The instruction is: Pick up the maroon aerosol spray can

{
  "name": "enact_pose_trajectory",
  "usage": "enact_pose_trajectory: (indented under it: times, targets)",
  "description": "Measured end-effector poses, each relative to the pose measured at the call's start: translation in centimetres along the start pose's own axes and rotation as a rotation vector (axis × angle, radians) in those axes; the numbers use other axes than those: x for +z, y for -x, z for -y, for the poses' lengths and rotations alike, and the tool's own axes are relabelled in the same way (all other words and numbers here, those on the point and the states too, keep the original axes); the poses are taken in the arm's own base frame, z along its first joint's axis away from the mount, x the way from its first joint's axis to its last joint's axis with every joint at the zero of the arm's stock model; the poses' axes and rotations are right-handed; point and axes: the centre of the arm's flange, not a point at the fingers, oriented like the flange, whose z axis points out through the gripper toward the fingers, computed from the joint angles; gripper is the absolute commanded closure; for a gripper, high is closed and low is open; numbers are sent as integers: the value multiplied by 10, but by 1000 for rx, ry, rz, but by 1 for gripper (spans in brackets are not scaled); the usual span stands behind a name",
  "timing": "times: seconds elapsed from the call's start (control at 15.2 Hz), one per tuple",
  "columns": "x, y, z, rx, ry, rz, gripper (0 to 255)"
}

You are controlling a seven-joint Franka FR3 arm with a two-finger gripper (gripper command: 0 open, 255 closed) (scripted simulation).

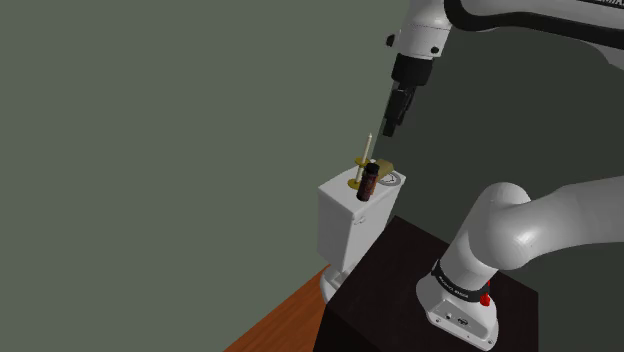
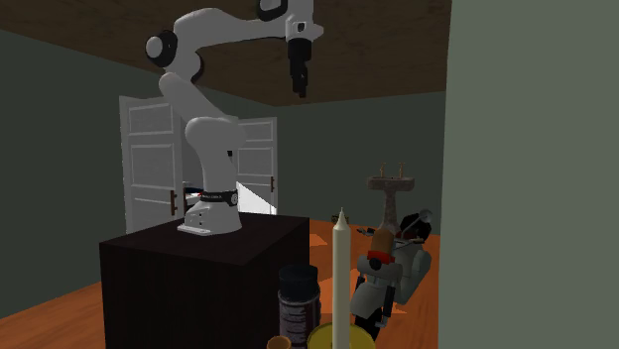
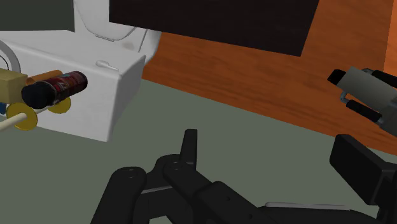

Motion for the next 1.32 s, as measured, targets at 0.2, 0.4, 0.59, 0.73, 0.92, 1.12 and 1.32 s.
enact_pose_trajectory:
  times: [0.2,0.4,0.59,0.73,0.92,1.12,1.32]
  targets:
    - [10,-4,-14,2,-3,0,0]
    - [30,-10,-46,6,-10,-1,0]
    - [50,-21,-78,11,-18,-2,0]
    - [64,-23,-99,14,-22,-4,0]
    - [85,-33,-130,18,-30,-5,0]
    - [107,-40,-164,22,-38,-7,0]
    - [133,-48,-198,26,-45,-8,0]
